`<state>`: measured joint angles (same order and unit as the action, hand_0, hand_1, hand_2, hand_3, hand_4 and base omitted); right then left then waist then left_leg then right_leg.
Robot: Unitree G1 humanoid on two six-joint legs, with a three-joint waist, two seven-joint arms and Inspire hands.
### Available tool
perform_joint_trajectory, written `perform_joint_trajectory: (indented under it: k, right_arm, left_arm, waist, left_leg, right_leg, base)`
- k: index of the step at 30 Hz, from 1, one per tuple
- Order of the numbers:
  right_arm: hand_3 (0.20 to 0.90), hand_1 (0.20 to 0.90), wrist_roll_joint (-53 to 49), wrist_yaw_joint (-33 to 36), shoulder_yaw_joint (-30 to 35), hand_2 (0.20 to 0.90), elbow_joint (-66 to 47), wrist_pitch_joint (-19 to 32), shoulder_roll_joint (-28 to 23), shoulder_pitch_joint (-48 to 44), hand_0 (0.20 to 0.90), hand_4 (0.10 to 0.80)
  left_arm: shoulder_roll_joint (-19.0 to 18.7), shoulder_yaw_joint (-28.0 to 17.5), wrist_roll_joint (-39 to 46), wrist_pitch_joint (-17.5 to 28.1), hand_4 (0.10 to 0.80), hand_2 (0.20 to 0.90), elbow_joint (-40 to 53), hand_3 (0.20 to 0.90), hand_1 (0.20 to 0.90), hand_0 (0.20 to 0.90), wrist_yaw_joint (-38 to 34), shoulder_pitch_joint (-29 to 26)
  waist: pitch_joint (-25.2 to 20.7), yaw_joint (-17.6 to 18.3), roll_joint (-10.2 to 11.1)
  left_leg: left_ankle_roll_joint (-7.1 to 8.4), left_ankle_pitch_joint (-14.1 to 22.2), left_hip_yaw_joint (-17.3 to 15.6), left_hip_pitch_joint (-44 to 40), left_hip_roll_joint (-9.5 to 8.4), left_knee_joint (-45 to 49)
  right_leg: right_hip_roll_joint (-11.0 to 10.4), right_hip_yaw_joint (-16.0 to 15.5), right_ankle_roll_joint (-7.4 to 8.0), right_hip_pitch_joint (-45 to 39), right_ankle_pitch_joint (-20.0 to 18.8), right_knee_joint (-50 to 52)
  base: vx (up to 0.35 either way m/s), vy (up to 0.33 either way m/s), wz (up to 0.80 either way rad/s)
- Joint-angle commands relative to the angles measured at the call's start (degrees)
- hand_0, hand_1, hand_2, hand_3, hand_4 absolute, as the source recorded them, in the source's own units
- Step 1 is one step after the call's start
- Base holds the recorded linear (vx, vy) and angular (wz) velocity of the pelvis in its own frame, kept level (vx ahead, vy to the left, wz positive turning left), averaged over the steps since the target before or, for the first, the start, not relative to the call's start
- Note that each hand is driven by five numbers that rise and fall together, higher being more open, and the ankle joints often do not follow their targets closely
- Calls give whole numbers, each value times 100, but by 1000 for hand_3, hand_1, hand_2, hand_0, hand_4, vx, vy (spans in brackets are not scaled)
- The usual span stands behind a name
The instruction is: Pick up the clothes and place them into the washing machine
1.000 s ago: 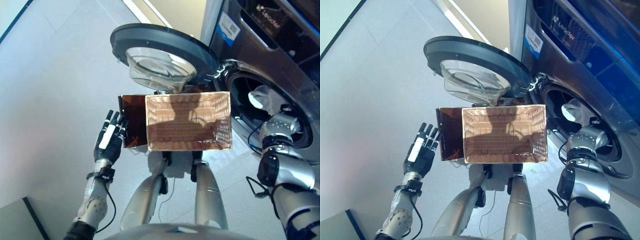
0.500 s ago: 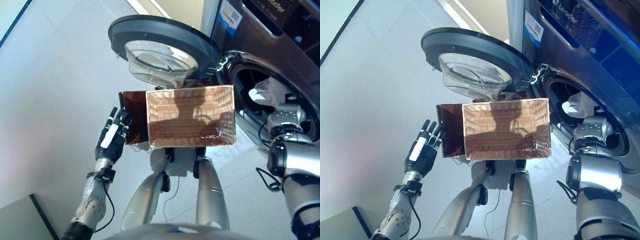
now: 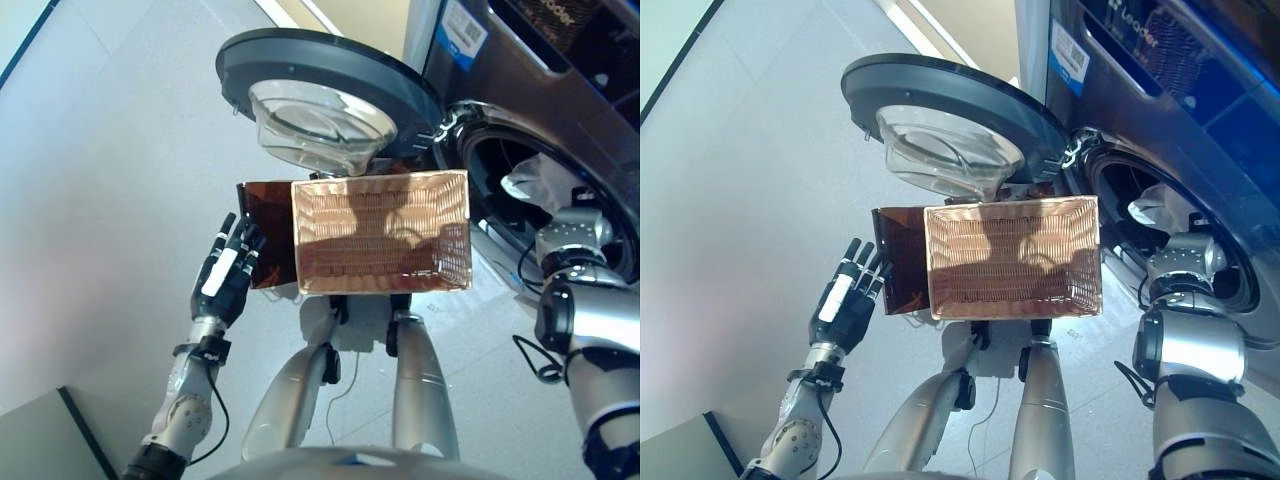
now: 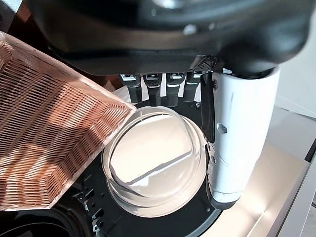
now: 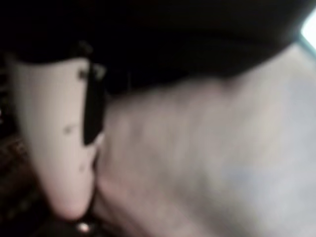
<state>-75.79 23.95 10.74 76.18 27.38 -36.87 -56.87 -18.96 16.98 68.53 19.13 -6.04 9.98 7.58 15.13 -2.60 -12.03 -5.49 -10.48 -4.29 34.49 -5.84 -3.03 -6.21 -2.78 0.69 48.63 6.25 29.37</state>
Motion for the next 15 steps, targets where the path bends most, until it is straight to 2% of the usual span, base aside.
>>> perform_joint_trajectory:
  k: [1,9,15]
  right_arm:
    - [900,900,302,-181,-515,900,-559,710,-787,-763,900,800]
    - [900,900,192,-15,-102,900,-898,988,-336,-390,900,800]
    - [900,900,506,78,-340,900,-731,663,-355,-378,900,800]
  left_arm:
    - [-222,-140,139,424,800,900,648,900,900,900,196,361]
    - [-107,-136,156,495,800,900,568,900,900,900,71,262]
    - [-140,-133,143,527,800,900,614,900,900,900,76,298]
  waist:
    - [-566,-89,-18]
    - [-592,-73,-36]
    - [-594,-74,-25]
  left_leg:
    - [515,435,76,-118,49,-197]
    - [510,454,89,-188,47,-197]
    - [508,454,80,-228,53,-197]
  right_leg:
    - [239,-71,90,-56,-517,-870]
    - [235,-73,97,-154,-513,-926]
    - [246,-71,94,-207,-549,-960]
  base:
    - [17,34,-4]
    - [0,0,0]
    - [0,0,0]
